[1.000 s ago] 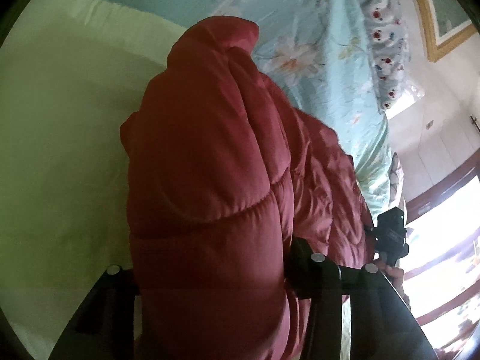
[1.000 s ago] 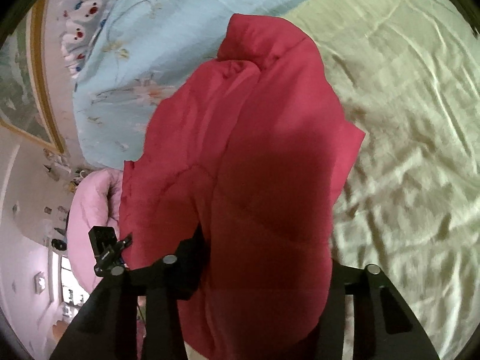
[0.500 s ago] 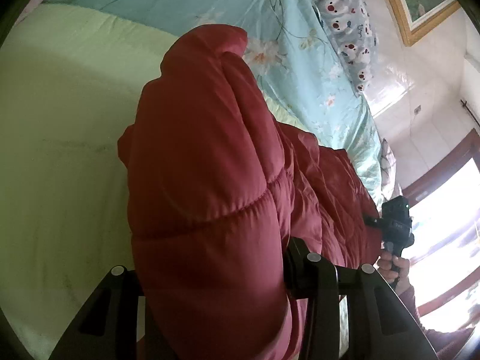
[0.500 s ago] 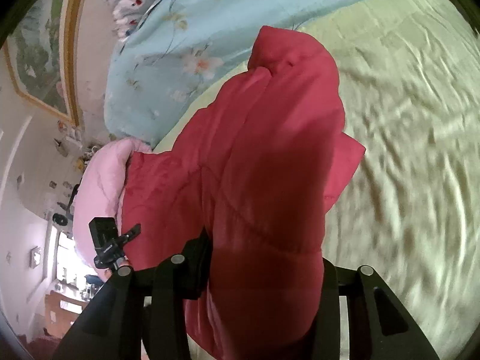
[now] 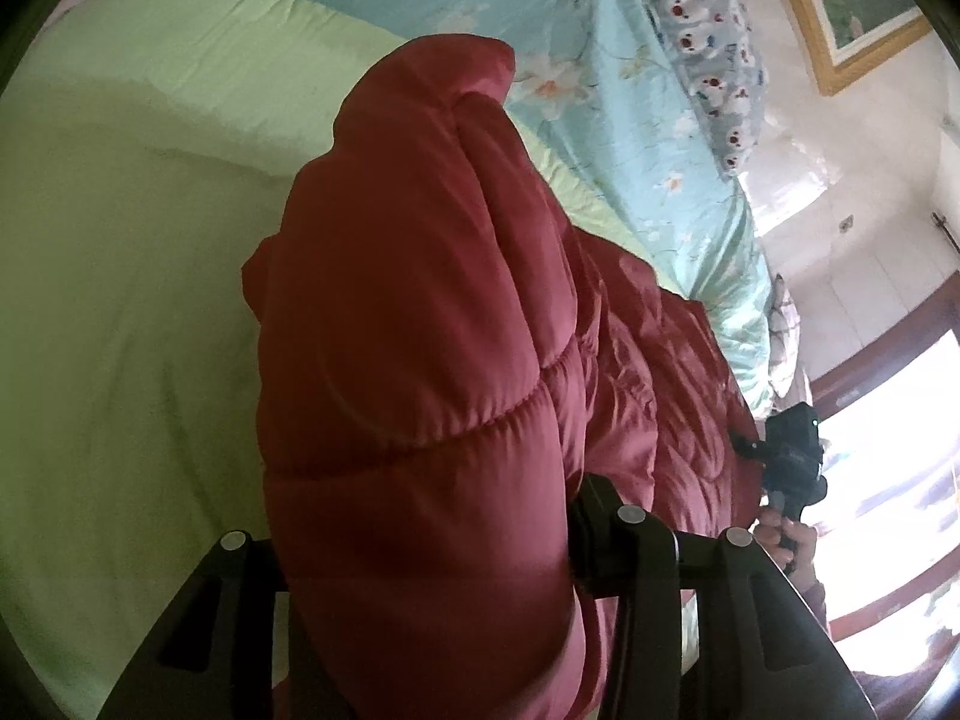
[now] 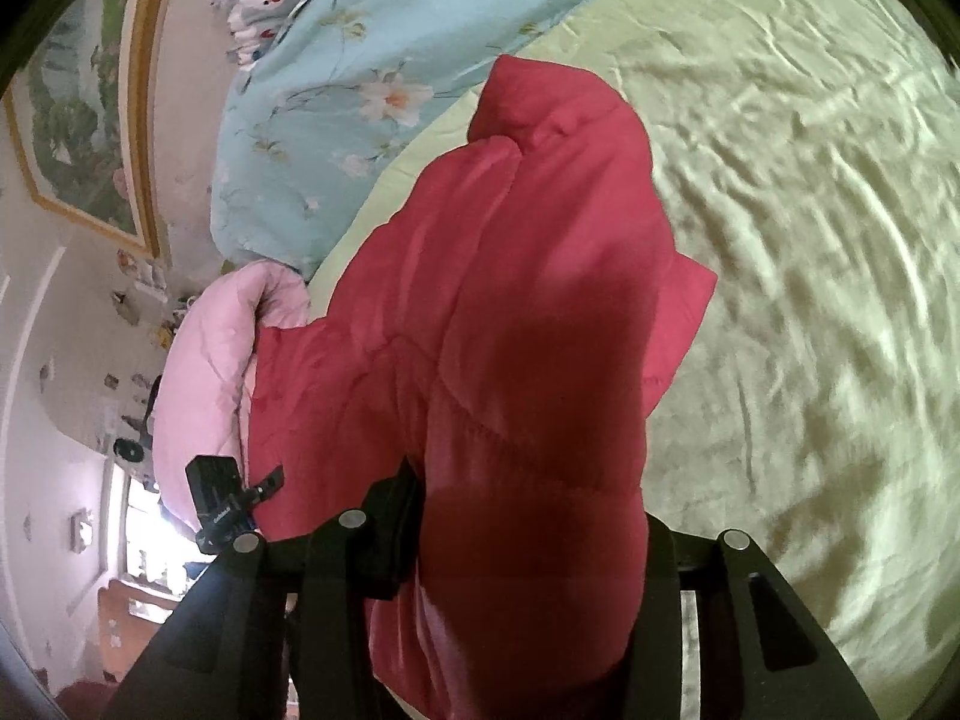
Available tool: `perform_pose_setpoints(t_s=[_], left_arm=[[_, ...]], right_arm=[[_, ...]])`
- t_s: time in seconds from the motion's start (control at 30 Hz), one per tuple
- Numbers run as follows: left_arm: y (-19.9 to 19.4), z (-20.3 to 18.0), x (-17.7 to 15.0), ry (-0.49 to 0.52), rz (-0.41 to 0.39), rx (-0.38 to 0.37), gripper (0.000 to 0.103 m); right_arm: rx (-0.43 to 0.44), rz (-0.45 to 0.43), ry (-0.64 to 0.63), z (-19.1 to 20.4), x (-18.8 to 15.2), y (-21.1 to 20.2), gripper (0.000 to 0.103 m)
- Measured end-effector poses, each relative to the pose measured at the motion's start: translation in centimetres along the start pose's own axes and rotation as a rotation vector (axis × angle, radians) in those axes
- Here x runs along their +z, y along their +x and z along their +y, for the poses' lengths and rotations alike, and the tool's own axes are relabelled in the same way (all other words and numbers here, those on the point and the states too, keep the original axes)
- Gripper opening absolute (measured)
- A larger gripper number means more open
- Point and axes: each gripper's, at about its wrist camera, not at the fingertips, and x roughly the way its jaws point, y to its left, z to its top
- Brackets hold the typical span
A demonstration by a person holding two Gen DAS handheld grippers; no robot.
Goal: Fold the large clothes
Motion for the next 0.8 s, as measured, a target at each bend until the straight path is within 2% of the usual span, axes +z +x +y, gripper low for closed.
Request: perform_pose_setpoints(t_s=[0.3, 0.43, 0.6, 0.67, 0.8], left_arm=[[1.7, -1.1, 0.2, 0.010, 0.005, 0.078, 0.050], [2.2, -1.4, 0.3, 0.013, 0.014, 0.108, 0.053], [2.8, -2.2, 0.4, 0.029, 0.013, 0.158, 0.061], [2.9, -3.1, 0.5, 0.057, 0.003, 0.212, 0.074], [2.3, -5.5, 0.3, 0.118, -0.037, 0.361, 0.089]], right_arm=[[-0.028, -0.021, 0.040, -2.2, -1.3, 0.1, 0.051], [-0.096, -0.038, 0.009, -2.0, -1.6, 0.6, 0.057], [-0.119, -0.045, 0.007, -2.1, -1.7, 0.9, 0.061], [-0.122, -0.048, 0.010, -2.2, -1.9, 0.9, 0.063], [-0.130, -0.055, 0.035, -2.6, -2.0, 0.7, 0.074]])
